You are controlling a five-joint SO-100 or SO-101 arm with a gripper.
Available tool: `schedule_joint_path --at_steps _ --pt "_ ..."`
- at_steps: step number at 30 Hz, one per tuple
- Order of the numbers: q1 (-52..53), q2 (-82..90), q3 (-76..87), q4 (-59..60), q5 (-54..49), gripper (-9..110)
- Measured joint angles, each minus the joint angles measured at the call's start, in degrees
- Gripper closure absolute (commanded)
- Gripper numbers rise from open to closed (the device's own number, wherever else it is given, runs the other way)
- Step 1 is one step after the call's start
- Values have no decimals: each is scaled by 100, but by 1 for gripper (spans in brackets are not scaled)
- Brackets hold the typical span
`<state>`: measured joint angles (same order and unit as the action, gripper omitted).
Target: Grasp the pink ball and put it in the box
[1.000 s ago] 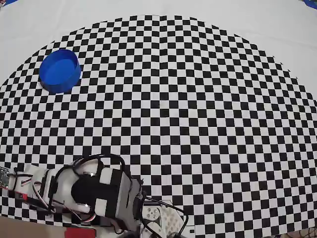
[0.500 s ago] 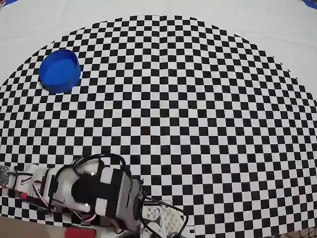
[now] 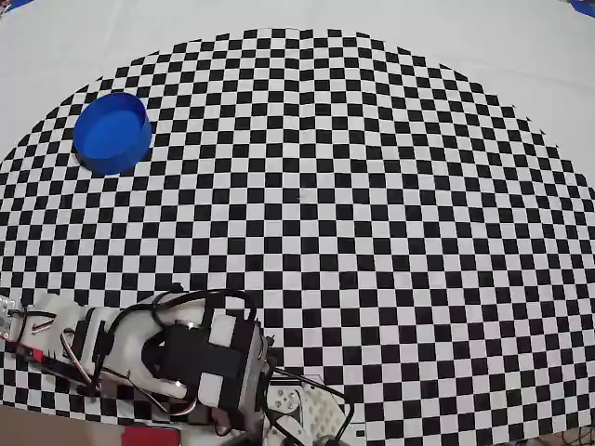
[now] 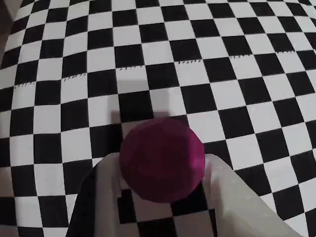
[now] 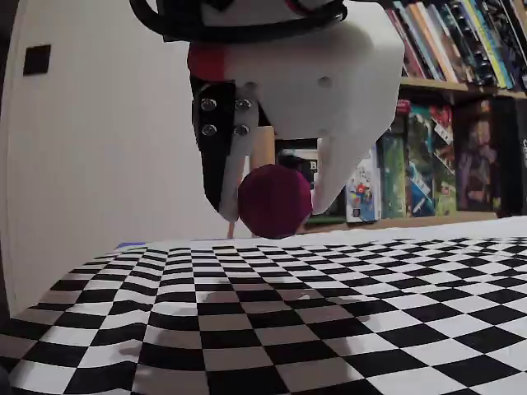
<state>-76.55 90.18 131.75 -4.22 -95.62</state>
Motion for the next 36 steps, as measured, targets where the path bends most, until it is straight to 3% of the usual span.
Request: schedule_joint_path --at_steps 36 --pt "176 1239 -9 264 0 101"
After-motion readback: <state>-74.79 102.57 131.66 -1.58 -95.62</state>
